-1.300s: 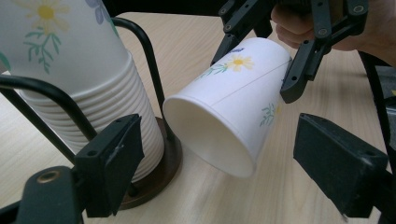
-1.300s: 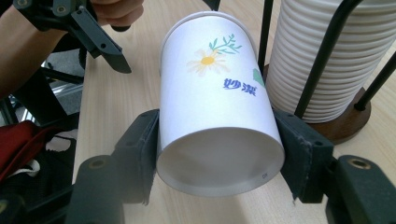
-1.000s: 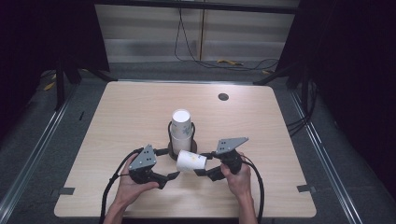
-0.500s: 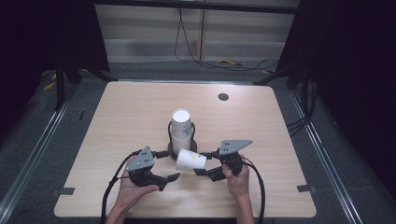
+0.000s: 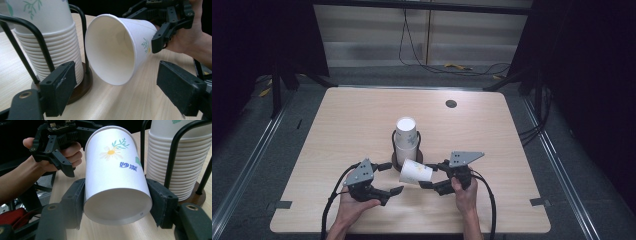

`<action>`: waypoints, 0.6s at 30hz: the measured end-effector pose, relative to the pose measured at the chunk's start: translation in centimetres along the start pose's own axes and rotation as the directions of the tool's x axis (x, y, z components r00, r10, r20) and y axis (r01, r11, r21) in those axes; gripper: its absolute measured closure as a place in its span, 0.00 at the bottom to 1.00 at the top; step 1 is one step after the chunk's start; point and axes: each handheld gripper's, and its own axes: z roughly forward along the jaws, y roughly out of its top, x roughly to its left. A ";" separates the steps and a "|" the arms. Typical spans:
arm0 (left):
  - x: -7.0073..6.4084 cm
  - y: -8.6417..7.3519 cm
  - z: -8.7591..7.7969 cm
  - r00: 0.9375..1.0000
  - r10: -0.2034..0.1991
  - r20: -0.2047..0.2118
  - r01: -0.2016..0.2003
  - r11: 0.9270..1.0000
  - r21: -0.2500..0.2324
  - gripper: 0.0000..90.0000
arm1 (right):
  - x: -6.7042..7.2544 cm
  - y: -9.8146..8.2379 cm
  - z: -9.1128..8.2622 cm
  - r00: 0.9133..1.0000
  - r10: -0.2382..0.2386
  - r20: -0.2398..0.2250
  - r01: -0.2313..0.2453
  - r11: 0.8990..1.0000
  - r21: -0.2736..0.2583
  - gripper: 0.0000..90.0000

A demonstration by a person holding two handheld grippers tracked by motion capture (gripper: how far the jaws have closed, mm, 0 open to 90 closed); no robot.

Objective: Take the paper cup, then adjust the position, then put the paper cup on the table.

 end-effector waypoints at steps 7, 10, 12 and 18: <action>0.3 0.5 -0.7 1.000 0.015 -0.007 -0.015 1.000 0.008 0.18 | -0.1 0.0 0.3 1.000 0.001 -0.020 -0.002 1.000 -0.029 0.41; 0.4 0.8 -0.9 1.000 0.011 -0.004 -0.011 1.000 -0.012 0.18 | -0.2 -0.1 0.4 0.999 0.000 -0.035 -0.001 0.999 -0.045 0.41; 0.4 1.0 -1.0 1.000 0.010 -0.003 -0.010 1.000 -0.019 0.18 | -0.2 -0.1 0.5 0.999 0.000 -0.048 -0.003 0.998 -0.060 0.41; 0.4 1.1 -0.9 1.000 0.001 0.014 0.000 0.999 -0.035 0.17 | -0.2 -0.1 0.8 0.997 0.000 -0.081 -0.008 0.995 -0.097 0.41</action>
